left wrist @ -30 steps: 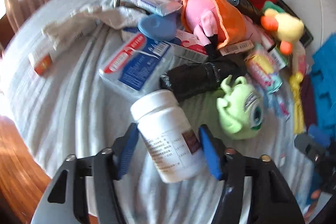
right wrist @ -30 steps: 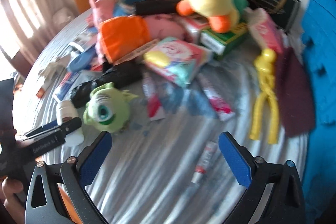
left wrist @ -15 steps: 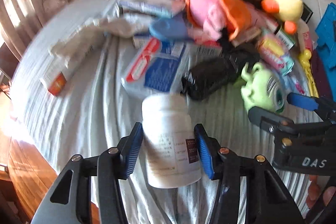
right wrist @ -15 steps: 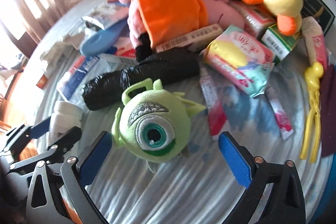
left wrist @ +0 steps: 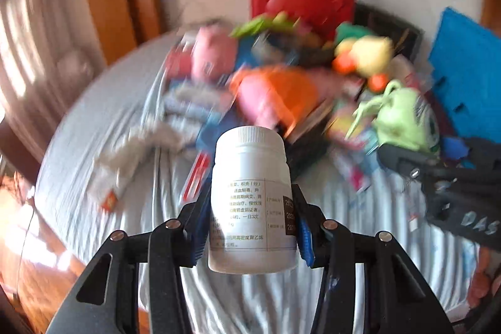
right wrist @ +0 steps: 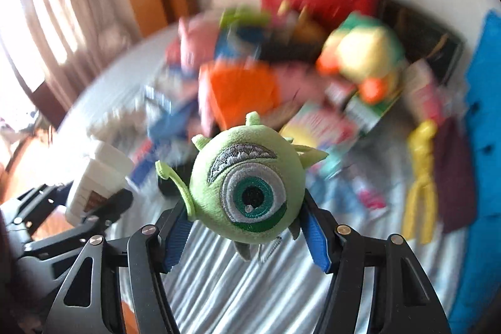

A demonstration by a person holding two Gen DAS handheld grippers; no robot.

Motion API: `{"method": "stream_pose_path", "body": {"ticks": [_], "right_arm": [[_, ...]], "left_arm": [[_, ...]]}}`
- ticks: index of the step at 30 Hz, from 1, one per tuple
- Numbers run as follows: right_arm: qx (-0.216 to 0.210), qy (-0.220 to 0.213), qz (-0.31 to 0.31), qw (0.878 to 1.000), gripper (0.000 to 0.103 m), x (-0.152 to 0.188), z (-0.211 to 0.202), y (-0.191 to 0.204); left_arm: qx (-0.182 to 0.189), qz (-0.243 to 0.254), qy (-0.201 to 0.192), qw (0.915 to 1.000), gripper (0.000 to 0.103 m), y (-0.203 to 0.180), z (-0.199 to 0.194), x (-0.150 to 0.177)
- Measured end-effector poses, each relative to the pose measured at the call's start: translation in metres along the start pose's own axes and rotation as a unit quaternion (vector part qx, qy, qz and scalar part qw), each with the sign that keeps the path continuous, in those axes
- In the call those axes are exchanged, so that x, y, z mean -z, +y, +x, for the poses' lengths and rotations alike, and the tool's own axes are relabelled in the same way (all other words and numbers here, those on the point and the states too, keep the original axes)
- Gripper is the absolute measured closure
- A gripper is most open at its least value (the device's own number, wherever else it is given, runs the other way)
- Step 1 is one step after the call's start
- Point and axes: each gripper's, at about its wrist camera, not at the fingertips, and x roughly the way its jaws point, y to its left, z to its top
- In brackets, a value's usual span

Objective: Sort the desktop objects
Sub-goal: 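Carry the bottle and green plush into the blue bin and open both tools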

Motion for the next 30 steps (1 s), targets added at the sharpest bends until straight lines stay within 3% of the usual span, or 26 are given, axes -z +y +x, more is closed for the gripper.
{"method": "stream_pose_path", "body": {"ticks": [4,8,11,15,18,22,27,30], "right_arm": [[0.046,-0.094,0.019,0.994,0.039,-0.020,-0.078,-0.020],[0.104,-0.177,0.044,0.978,0.038,-0.025,-0.156,-0.045],[0.157,-0.222,0.069,0.960,0.038,-0.017,-0.211,-0.065],[0.226,-0.266,0.112,0.930,0.038,0.001,-0.283,-0.098],[0.283,-0.280,0.140,0.907,0.037,0.018,-0.325,-0.130],[0.352,-0.262,0.175,0.881,0.037,0.041,-0.354,-0.180],[0.384,-0.230,0.202,0.871,0.037,0.069,-0.371,-0.243],[0.386,-0.210,0.207,0.874,0.037,0.075,-0.370,-0.281]], "left_arm": [[0.028,0.047,-0.056,0.9969,0.057,-0.039,-0.034,-0.033],[0.085,0.086,-0.098,0.9878,0.057,-0.087,-0.066,-0.065],[0.141,0.109,-0.128,0.9756,0.057,-0.125,-0.093,-0.088],[0.204,0.145,-0.180,0.9512,0.057,-0.183,-0.134,-0.108],[0.252,0.171,-0.189,0.9335,0.057,-0.230,-0.162,-0.112],[0.310,0.198,-0.168,0.9146,0.057,-0.293,-0.188,-0.115],[0.340,0.233,-0.142,0.9003,0.057,-0.372,-0.212,-0.112],[0.336,0.241,-0.131,0.9011,0.057,-0.410,-0.218,-0.110]]}}
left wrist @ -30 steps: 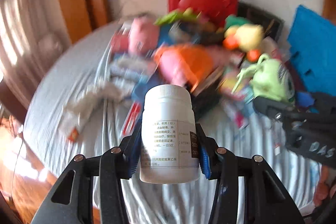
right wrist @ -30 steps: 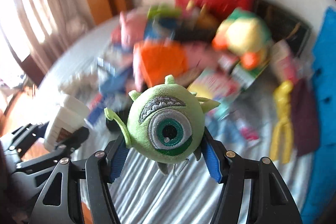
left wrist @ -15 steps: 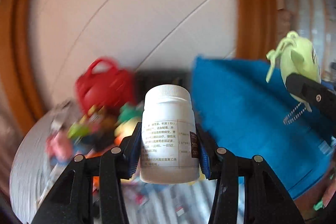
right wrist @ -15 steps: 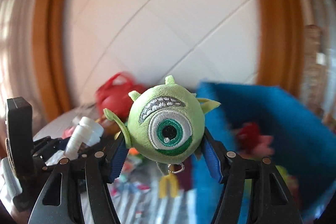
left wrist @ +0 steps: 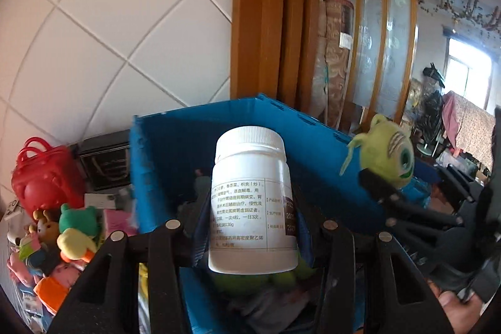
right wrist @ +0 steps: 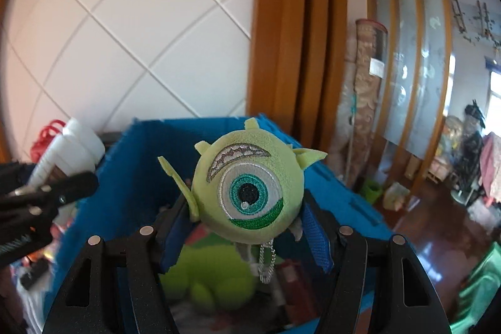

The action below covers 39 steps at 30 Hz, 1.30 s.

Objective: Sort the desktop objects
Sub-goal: 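Carry the bottle and green plush into the blue bin and open both tools, then move both open tools back over the pile on the bed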

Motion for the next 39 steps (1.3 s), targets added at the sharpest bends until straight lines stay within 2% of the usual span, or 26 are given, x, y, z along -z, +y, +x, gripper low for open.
{"method": "stream_pose_path", "body": {"ticks": [3,8,18,21,22,23,24,25,26,34,39], "right_arm": [[0.009,0.017,-0.006,1.000,0.037,0.001,0.018,-0.021],[0.019,0.033,-0.023,0.999,0.037,0.010,0.036,-0.046],[0.045,0.054,-0.072,0.995,0.037,0.016,0.075,-0.050],[0.031,0.064,-0.074,0.995,0.037,0.015,0.078,-0.052],[0.030,0.062,-0.076,0.995,0.034,0.016,0.077,-0.052],[0.035,0.061,-0.080,0.994,0.031,0.017,0.077,-0.051],[0.040,0.059,-0.083,0.994,0.021,0.016,0.077,-0.050],[0.043,0.057,-0.084,0.994,0.008,0.016,0.076,-0.049],[0.045,0.051,-0.087,0.994,0.002,0.016,0.074,-0.047],[0.076,0.031,-0.100,0.992,0.000,0.017,0.069,-0.042],[0.093,0.019,-0.082,0.992,0.000,0.015,0.069,-0.048]], "left_arm": [[-0.003,-0.001,0.019,0.9998,0.057,-0.016,0.023,-0.007],[-0.016,0.007,0.044,0.9989,0.057,-0.038,0.043,-0.002],[-0.039,-0.003,0.068,0.9969,0.057,-0.045,0.067,-0.001],[-0.068,-0.001,0.064,0.9956,0.057,-0.042,0.068,-0.003],[-0.074,-0.001,0.064,0.9952,0.056,-0.041,0.068,-0.003],[-0.078,-0.002,0.065,0.9948,0.049,-0.040,0.068,-0.002],[-0.079,-0.003,0.067,0.9946,0.037,-0.039,0.069,-0.002],[-0.079,-0.005,0.066,0.9946,0.031,-0.037,0.068,-0.002],[-0.079,-0.005,0.064,0.9948,0.024,-0.037,0.067,-0.001],[-0.085,-0.009,0.050,0.9950,0.023,-0.031,0.056,0.000],[-0.100,-0.007,0.020,0.9948,0.023,-0.031,0.039,0.004]]}}
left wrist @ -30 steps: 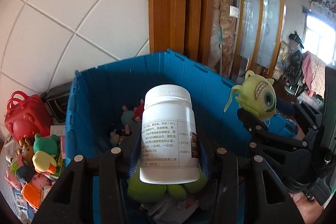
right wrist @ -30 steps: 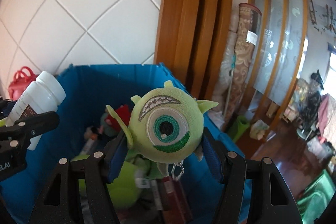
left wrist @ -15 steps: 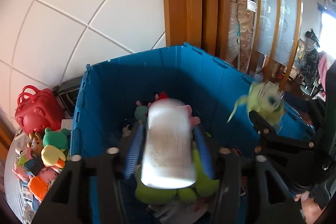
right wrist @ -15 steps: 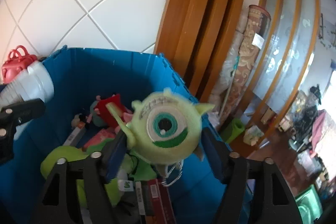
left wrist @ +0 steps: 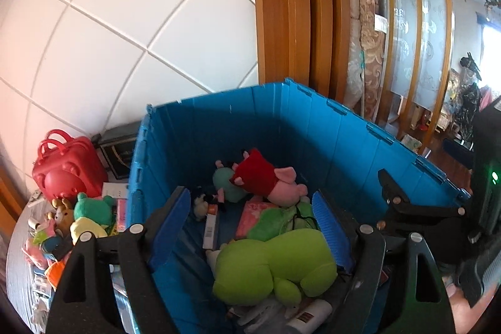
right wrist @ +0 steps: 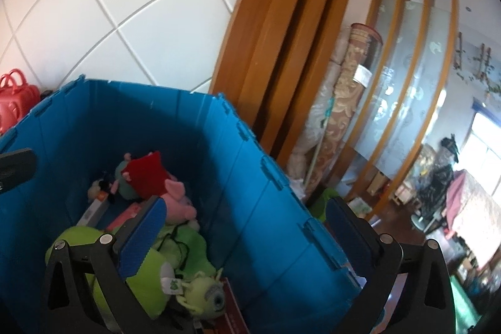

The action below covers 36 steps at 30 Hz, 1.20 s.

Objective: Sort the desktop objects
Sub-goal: 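Move both open tools back over the pile on the bed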

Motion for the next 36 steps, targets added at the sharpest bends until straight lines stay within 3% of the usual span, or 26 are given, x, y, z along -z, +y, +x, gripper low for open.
{"method": "stream_pose_path", "body": {"ticks": [6,10,11,14,17,20,24,27,30,36], "right_arm": [[0.016,-0.013,0.011,1.000,0.000,0.000,-0.003,-0.003],[0.015,-0.019,0.018,1.000,0.000,0.000,-0.004,-0.006],[0.007,-0.023,0.024,0.999,0.000,0.000,-0.005,-0.008],[-0.068,-0.033,0.082,0.994,0.000,0.004,-0.020,-0.017],[-0.102,-0.066,0.100,0.988,0.000,-0.002,-0.048,-0.013],[-0.122,-0.111,0.100,0.981,0.000,-0.013,-0.086,0.003],[-0.155,-0.131,0.104,0.974,0.000,-0.026,-0.122,0.032],[-0.187,-0.128,0.111,0.968,0.000,-0.038,-0.143,0.057],[-0.192,-0.127,0.108,0.967,0.000,-0.048,-0.164,0.087],[-0.239,-0.116,0.087,0.960,0.000,-0.060,-0.202,0.166]], "left_arm": [[0.006,-0.021,-0.033,0.9992,0.023,0.016,-0.022,0.007],[0.029,-0.042,-0.034,0.9981,0.023,0.039,-0.034,0.011],[0.027,-0.045,-0.037,0.9979,0.023,0.044,-0.037,0.012],[0.021,-0.047,-0.055,0.9971,0.023,0.063,-0.051,0.020],[0.002,-0.074,-0.065,0.9952,0.023,0.092,-0.061,0.028],[-0.022,-0.096,-0.060,0.9934,0.023,0.128,-0.064,0.042],[-0.067,-0.110,-0.040,0.9909,0.023,0.184,-0.067,0.070],[-0.098,-0.128,-0.024,0.9867,0.023,0.235,-0.071,0.098],[-0.126,-0.142,0.002,0.9818,0.023,0.289,-0.077,0.132],[-0.197,-0.167,0.064,0.9640,0.023,0.409,-0.093,0.224]]}}
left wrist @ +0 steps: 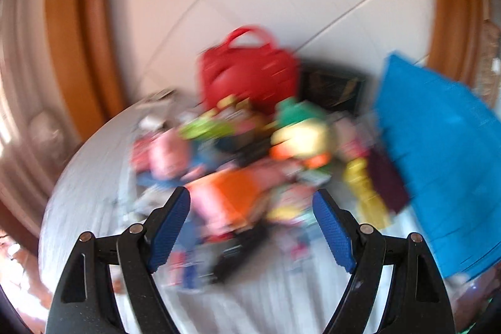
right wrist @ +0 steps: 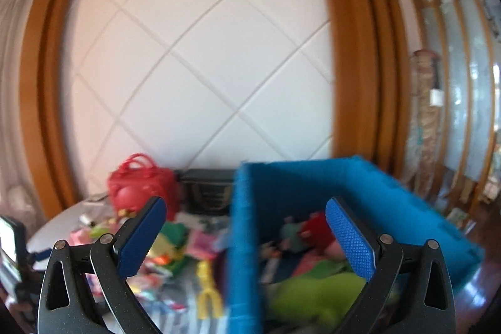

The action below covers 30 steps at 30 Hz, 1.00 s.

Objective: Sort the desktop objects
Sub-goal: 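Move both open tools back over the pile on the bed, then grasp the white box and white glove with the left tool while the right tool grasps a pink-white tube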

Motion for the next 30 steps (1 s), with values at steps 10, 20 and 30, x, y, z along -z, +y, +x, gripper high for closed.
{"method": "stream_pose_path", "body": {"ticks": [10,20,30], "right_arm": [[-0.049,0.100,-0.032,0.993,0.000,0.076,0.083,0.109],[-0.043,0.254,-0.071,0.964,0.000,0.194,0.167,0.145],[-0.057,0.359,-0.081,0.928,0.000,0.271,0.216,0.156]], "left_arm": [[-0.096,-0.032,0.150,0.9835,0.023,0.193,0.090,0.111],[-0.052,-0.019,0.211,0.9759,0.023,0.226,0.158,0.142],[-0.026,-0.082,0.210,0.9738,0.061,0.230,0.144,0.152]]}}
